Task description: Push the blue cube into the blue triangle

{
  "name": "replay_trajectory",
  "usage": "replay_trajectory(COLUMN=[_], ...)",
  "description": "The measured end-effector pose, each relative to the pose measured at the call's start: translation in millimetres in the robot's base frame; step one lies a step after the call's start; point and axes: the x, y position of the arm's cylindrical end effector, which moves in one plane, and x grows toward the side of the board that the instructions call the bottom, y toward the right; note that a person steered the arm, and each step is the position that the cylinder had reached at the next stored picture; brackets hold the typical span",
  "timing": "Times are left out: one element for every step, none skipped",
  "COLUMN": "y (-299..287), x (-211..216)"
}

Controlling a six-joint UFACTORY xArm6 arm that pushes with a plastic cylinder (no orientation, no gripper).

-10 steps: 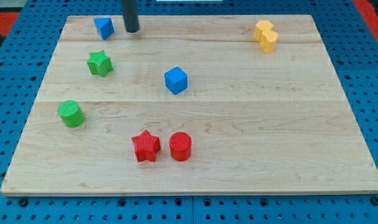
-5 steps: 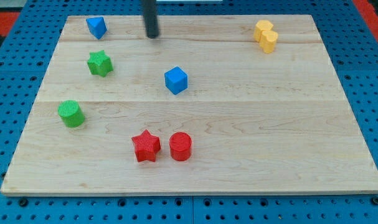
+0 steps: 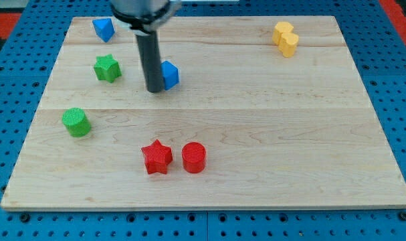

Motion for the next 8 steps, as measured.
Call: replay_trajectory(y=[7.2, 48.1, 62.5, 118.1, 111.6, 75.6, 32.5, 13.4], x=[-22.0, -10.8, 28.2, 30.2, 0.1, -40.6, -76.9, -88.8])
